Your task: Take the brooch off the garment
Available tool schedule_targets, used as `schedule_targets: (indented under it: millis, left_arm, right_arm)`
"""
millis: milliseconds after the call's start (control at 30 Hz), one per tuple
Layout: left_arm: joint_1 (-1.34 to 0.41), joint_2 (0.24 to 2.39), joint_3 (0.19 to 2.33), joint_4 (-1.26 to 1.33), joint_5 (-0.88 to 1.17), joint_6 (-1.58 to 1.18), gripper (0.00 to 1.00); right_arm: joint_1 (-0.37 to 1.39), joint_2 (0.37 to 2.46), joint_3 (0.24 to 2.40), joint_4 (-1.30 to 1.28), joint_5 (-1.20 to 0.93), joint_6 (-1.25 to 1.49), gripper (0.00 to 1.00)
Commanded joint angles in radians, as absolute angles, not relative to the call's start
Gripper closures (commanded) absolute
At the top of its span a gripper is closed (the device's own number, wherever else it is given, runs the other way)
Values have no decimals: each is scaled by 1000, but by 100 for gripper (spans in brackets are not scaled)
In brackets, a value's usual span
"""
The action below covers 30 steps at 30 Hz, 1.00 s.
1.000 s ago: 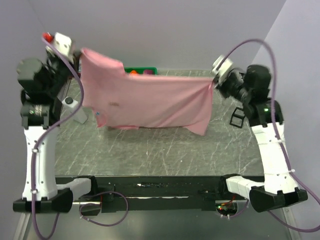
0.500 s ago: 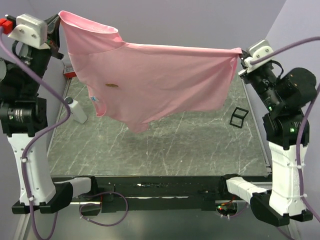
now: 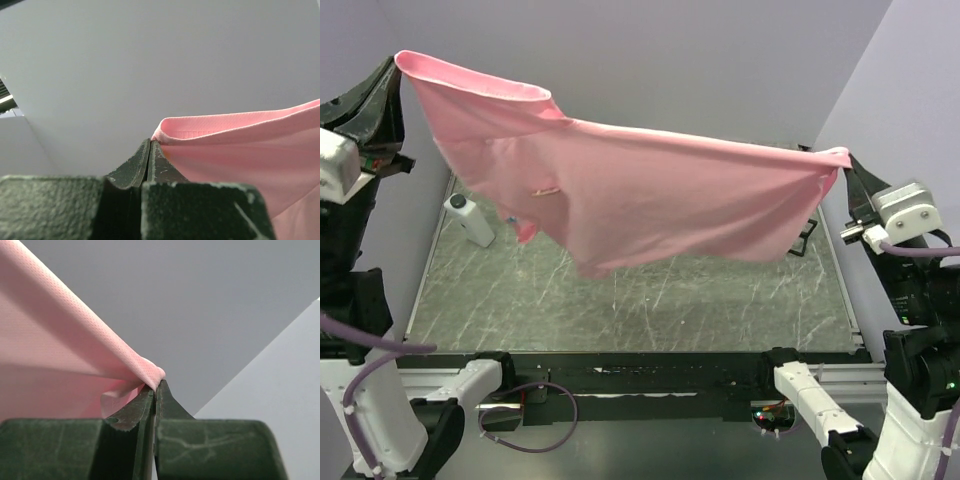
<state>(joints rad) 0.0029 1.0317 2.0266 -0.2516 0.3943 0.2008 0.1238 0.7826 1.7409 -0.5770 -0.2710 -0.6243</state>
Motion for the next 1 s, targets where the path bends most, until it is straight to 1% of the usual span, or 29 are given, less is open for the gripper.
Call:
schedule_targets:
  millis: [0, 133, 233, 267, 333, 367, 433, 467, 567, 733, 767, 833, 867, 900, 933, 967]
  left_arm:
    - [6, 1043, 1980, -232, 403, 176, 99]
    - [6, 1065, 1902, -227, 455, 144, 99]
    - [6, 1081, 1777, -198, 515, 91, 99]
    - [5, 1084, 1700, -180, 537, 74, 99]
    - [6, 1115, 1623, -158, 567, 40, 99]
    - [6, 1129, 1549, -147, 592, 35, 99]
    - [-18, 1186, 1455, -117, 603, 40, 99]
    - [-20, 1212, 1436, -114, 610, 51, 99]
    - [-35, 1327, 1381, -117, 609, 133, 99]
    - [-44, 1531, 1359, -92, 555, 198, 99]
    - [-43, 1555, 1364, -87, 545, 204, 99]
    - [-44, 1618, 1374, -69, 516, 213, 99]
    - [-44, 1635, 1381, -49, 503, 212, 99]
    - [-44, 1670, 1388, -45, 493, 209, 99]
    - [-44, 1687, 1406, -43, 480, 207, 99]
    - [-44, 1712, 1416, -41, 474, 206, 99]
  right_arm:
    - [120, 764, 1684, -644, -285, -643, 100]
    - [121, 753, 1585, -640, -324, -681, 100]
    - [121, 761, 1490, -634, -370, -684, 100]
    - [120, 764, 1430, -629, -379, -683, 100]
    - [120, 781, 1358, -592, -394, -683, 100]
    - [121, 788, 1285, -575, -396, -690, 100]
    - [121, 828, 1214, -545, -402, -702, 100]
    - [120, 850, 1157, -513, -403, -716, 100]
    - [118, 966, 1102, -473, -400, -719, 100]
    - [100, 1242, 1088, -378, -365, -729, 100]
    - [98, 1335, 1115, -361, -316, -724, 100]
    - [83, 1437, 1159, -337, -281, -706, 100]
    - [77, 1542, 1234, -345, -266, -692, 100]
    - [72, 1596, 1277, -357, -240, -680, 100]
    - [63, 1650, 1375, -400, -233, -669, 100]
    - [58, 1748, 1428, -429, -230, -654, 100]
